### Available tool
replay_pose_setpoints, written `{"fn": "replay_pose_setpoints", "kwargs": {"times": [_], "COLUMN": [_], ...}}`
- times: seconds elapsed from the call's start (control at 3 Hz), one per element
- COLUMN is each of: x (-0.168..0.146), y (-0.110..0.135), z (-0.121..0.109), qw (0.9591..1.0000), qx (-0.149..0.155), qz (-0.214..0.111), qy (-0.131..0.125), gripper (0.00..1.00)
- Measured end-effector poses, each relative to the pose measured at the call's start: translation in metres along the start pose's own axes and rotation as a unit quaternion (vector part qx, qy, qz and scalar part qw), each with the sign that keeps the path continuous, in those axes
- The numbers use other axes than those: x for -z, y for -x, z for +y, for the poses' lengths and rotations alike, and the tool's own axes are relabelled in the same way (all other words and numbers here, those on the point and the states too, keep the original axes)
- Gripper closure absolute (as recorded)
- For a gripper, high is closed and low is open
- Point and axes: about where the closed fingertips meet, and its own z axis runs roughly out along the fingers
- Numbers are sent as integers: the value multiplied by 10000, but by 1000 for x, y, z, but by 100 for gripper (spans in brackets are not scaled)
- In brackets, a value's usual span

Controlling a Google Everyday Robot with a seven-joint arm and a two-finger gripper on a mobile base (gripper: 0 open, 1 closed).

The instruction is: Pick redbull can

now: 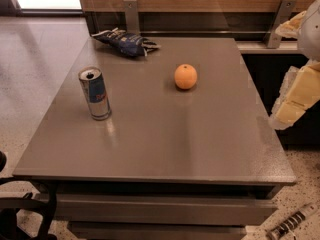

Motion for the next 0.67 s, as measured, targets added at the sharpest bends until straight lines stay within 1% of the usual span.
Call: {"fn": "replay_pose_setpoints", "kwargs": {"times": [0.33,0.67], "x": [-16,-26], "y": [25,54], "z": [1,0], "qw": [9957,9857], "qx": [-267,-361], "qz": [-878,-1635], "qy": [-99,-167], "gripper": [0,0]}}
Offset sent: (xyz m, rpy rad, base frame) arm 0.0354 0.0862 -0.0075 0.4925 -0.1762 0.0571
